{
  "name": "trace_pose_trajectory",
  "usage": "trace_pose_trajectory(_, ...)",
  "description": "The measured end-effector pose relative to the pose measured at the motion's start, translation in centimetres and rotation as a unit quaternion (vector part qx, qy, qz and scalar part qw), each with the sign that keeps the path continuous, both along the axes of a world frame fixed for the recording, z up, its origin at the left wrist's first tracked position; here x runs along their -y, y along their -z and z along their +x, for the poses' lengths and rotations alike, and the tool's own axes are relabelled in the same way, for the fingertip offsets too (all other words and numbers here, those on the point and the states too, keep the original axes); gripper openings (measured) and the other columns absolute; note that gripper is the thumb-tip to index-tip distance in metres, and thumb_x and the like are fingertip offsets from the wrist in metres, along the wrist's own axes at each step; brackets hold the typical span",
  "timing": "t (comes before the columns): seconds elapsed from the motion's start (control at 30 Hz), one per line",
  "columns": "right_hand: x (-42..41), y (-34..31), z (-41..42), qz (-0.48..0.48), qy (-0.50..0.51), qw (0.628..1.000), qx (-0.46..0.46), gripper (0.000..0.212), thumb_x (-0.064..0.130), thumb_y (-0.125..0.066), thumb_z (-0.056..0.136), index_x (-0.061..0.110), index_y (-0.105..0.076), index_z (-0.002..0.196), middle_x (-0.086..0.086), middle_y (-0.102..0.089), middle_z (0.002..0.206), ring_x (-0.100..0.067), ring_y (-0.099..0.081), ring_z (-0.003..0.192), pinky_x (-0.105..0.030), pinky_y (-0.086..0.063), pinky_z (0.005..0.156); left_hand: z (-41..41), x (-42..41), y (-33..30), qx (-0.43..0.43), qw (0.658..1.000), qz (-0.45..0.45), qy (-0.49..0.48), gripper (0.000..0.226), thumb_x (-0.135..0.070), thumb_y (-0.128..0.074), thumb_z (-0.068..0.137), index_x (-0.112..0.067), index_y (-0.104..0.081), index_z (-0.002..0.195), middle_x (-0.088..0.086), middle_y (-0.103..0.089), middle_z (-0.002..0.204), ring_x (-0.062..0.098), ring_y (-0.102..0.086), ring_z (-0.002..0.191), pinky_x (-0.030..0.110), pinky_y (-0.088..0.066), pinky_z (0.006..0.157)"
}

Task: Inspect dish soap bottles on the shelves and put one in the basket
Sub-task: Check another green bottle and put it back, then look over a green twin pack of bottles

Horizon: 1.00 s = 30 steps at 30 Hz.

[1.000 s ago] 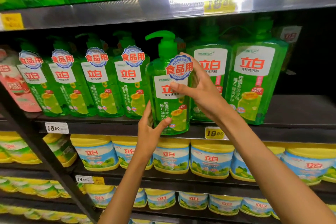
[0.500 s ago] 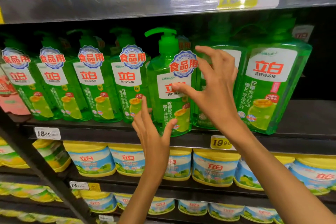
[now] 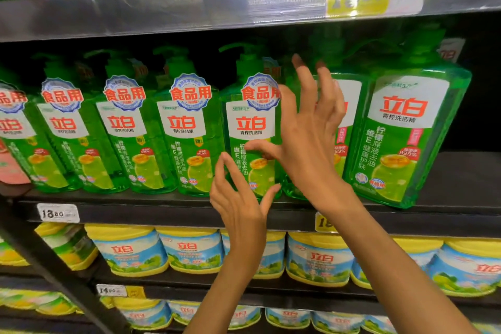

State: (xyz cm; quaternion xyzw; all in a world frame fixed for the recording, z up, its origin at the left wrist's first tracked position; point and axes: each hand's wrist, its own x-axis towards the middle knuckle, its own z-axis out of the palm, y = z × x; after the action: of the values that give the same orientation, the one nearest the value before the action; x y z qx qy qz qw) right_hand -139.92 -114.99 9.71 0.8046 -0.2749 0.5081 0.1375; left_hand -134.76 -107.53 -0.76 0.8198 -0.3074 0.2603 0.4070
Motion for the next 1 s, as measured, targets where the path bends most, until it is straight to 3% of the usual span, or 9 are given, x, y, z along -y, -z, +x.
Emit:
trace_pose_trajectory(0.1, -0.3, 0.0, 0.7, -0.005, 0.037, 0.999, -0.007, 0.094, 0.066, -0.079, 0.050, 0.003, -0.061, 0.118, -0.020, -0.043, 0.148, -0.045, -0.031, 0.140, -0.053, -0.015, 0.115, 0.0, 0.5, -0.6, -0.039, 0.999, 0.012, -0.008, 0.089, -0.058, -0.041, 0.080, 0.007, -0.034, 0.142, 0.029, -0.049, 0.128, 0.041, -0.055, 0.098, 0.052, -0.047, 0.083)
trace_pose_trajectory(0.17, -0.5, 0.1, 0.8, -0.013, 0.048, 0.998, -0.026, 0.092, 0.067, -0.076, 0.055, 0.004, -0.060, 0.121, -0.019, -0.042, 0.149, -0.045, -0.030, 0.140, -0.055, -0.018, 0.114, -0.2, 0.8, -0.6, -0.051, 0.998, 0.022, -0.010, 0.086, -0.049, -0.059, 0.079, 0.007, -0.037, 0.140, 0.030, -0.051, 0.126, 0.043, -0.057, 0.095, 0.053, -0.048, 0.081)
trace_pose_trajectory(0.23, -0.4, 0.3, 0.3, -0.021, 0.022, 0.999, -0.027, 0.090, 0.065, -0.074, 0.063, 0.002, -0.057, 0.125, -0.019, -0.041, 0.149, -0.043, -0.029, 0.142, -0.053, -0.020, 0.115, -0.4, 0.7, -0.2, -0.059, 0.998, 0.004, -0.002, 0.085, -0.039, -0.072, 0.077, 0.007, -0.038, 0.140, 0.031, -0.050, 0.125, 0.042, -0.053, 0.099, 0.053, -0.046, 0.083)
trace_pose_trajectory(0.33, 0.6, 0.0, -1.9, -0.050, -0.031, 0.996, 0.068, 0.074, 0.052, -0.070, 0.080, -0.002, -0.056, 0.128, -0.022, -0.051, 0.139, -0.035, -0.035, 0.137, -0.046, -0.026, 0.112, -1.2, 0.2, 0.0, -0.023, 0.997, -0.065, 0.039, 0.076, -0.034, -0.069, 0.084, 0.004, -0.037, 0.141, 0.026, -0.044, 0.128, 0.029, -0.038, 0.105, 0.045, -0.038, 0.091)
trace_pose_trajectory(0.43, 3.2, -2.0, -4.2, -0.067, 0.034, 0.988, 0.136, 0.060, 0.052, -0.057, 0.091, -0.005, -0.061, 0.112, -0.025, -0.062, 0.110, -0.036, -0.049, 0.111, -0.048, -0.027, 0.107, -2.7, 0.8, -0.9, 0.018, 0.988, -0.119, 0.100, 0.066, -0.036, -0.057, 0.090, 0.002, -0.037, 0.141, 0.015, -0.036, 0.131, 0.024, -0.036, 0.113, 0.032, -0.029, 0.100)
trace_pose_trajectory(0.57, 5.1, -3.3, -5.0, -0.058, 0.081, 0.993, 0.057, 0.067, 0.060, -0.043, 0.090, -0.005, -0.059, 0.082, -0.025, -0.059, 0.077, -0.038, -0.057, 0.080, -0.049, -0.022, 0.096, -5.2, 2.6, -1.9, -0.016, 0.979, -0.102, 0.174, 0.073, -0.030, -0.061, 0.089, 0.002, -0.026, 0.145, 0.018, -0.034, 0.141, 0.021, -0.027, 0.129, 0.018, -0.003, 0.113)
trace_pose_trajectory(0.73, 5.6, -2.8, -5.5, -0.084, 0.064, 0.994, 0.023, 0.068, 0.061, -0.045, 0.089, -0.004, -0.061, 0.096, -0.025, -0.062, 0.090, -0.038, -0.057, 0.083, -0.044, -0.027, 0.086, -6.6, 3.7, -2.4, -0.094, 0.963, -0.103, 0.231, 0.088, -0.024, -0.067, 0.087, -0.006, -0.009, 0.150, 0.010, -0.014, 0.152, 0.009, -0.010, 0.133, 0.028, -0.012, 0.114)
trace_pose_trajectory(0.87, 5.0, -2.2, -5.8, -0.057, 0.040, 0.998, 0.009, 0.066, 0.057, -0.049, 0.091, -0.005, -0.059, 0.111, -0.024, -0.061, 0.113, -0.040, -0.056, 0.107, -0.050, -0.033, 0.101, -6.7, 3.6, -3.0, -0.144, 0.950, -0.147, 0.237, 0.083, -0.020, -0.069, 0.085, -0.009, -0.017, 0.149, 0.007, -0.017, 0.149, -0.006, -0.003, 0.124, 0.010, -0.006, 0.106)
trace_pose_trajectory(1.0, 4.0, -2.0, -5.8, -0.017, 0.002, 0.999, 0.038, 0.064, 0.052, -0.056, 0.090, -0.006, -0.056, 0.117, -0.026, -0.055, 0.126, -0.044, -0.048, 0.121, -0.051, -0.035, 0.104, -6.7, 3.2, -3.1, -0.159, 0.940, -0.150, 0.260, 0.079, -0.016, -0.069, 0.086, -0.011, -0.020, 0.148, 0.003, -0.017, 0.148, -0.008, -0.005, 0.125, -0.002, -0.006, 0.100)
